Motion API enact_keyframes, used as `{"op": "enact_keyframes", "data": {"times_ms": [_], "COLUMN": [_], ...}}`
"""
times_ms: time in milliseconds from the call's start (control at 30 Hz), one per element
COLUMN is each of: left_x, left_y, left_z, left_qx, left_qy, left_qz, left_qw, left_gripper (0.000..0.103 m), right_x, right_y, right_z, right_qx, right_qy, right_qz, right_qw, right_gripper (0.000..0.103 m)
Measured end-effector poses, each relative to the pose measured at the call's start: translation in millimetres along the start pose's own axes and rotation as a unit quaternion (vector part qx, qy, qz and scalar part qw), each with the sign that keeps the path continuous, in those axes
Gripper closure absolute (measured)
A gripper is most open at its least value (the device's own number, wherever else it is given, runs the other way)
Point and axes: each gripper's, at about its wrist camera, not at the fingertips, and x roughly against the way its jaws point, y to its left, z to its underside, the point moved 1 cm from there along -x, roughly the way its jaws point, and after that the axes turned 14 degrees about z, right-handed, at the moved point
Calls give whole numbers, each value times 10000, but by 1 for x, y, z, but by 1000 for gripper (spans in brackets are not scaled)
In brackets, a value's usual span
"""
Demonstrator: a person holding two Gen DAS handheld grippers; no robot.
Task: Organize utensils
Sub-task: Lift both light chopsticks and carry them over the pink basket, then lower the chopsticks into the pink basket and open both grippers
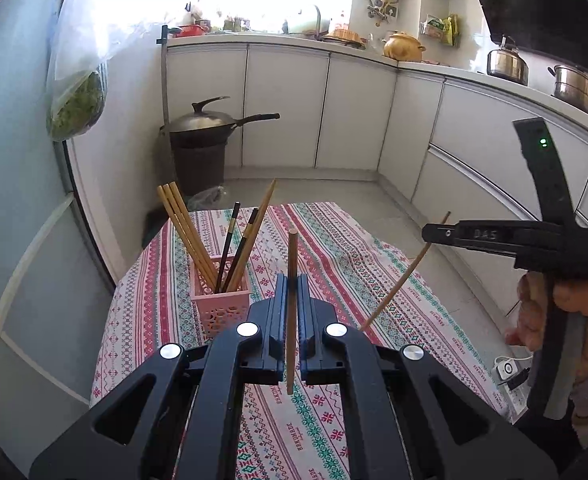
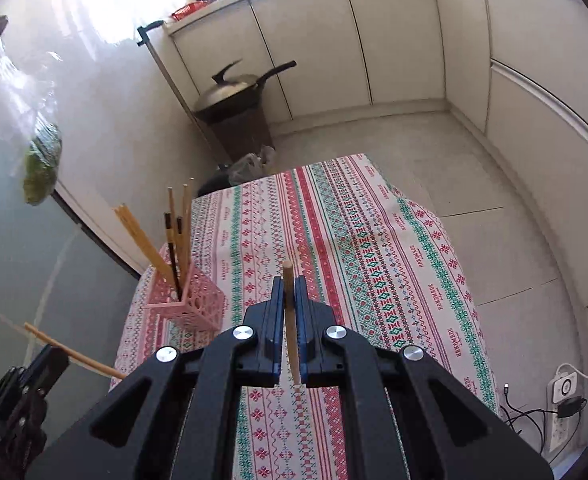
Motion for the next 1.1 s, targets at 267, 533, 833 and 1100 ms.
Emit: {"op": "enact_keyframes", "data": {"times_ms": [267,533,833,1100], "left_x": [18,43,32,-20], "left_y": [6,29,55,82], "left_z": [-16,-69,-112,-108], "left_qx": [216,371,642,902], "left_qy": [-179,-480,-806,-590], "left_qz": [-106,-555,-1106,-1265], "left_qw": [9995,9966,9885,9861], "left_gripper": [99,99,99,98], "right_x": [41,51,45,33], "right_y": [-9,-15,-13,-13], "right_z": [-4,-5,-2,-1], "right_qx": [-577,-727,-616,-567], "right_qy": [-301,-477,-342,-202], "right_qz": [-649,-962,-1097,-1016], "right_qw": [9958,9916,9915,9930], "right_gripper": [97,97,97,97]}}
